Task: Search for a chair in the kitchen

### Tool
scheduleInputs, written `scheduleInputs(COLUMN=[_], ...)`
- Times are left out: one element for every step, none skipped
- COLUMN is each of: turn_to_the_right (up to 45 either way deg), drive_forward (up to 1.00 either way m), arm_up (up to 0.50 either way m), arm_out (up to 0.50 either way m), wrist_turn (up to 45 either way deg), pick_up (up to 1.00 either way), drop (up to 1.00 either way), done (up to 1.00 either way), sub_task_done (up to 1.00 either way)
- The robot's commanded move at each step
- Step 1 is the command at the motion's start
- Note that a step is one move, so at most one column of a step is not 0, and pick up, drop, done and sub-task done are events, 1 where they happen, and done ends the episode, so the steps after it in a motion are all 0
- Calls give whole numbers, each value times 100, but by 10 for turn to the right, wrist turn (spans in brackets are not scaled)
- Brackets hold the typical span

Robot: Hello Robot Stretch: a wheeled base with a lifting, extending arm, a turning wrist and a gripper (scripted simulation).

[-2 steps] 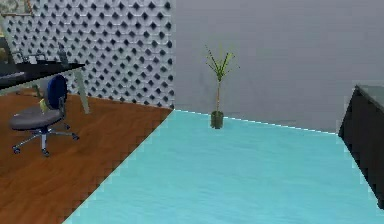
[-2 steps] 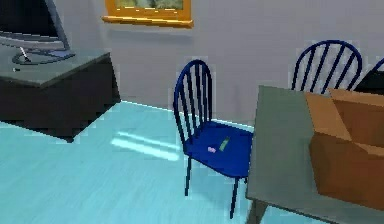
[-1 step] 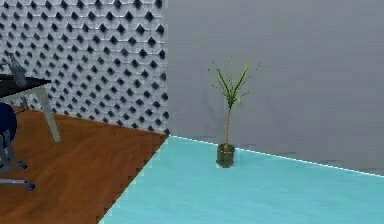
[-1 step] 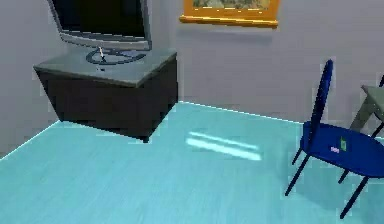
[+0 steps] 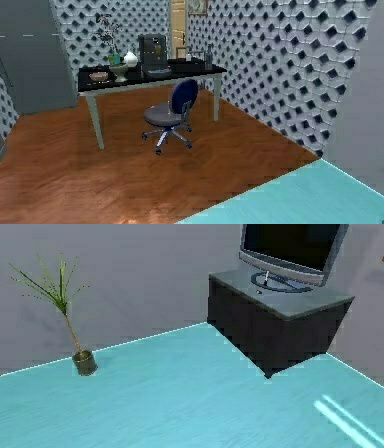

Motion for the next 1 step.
scheduleInputs(turn_to_the_right=[-210], drive_forward=[0], arm_up=[0], arm_out=[0], wrist_turn=[0], pick_up=[0], drop=[0], done=[0], sub_task_done=[0])
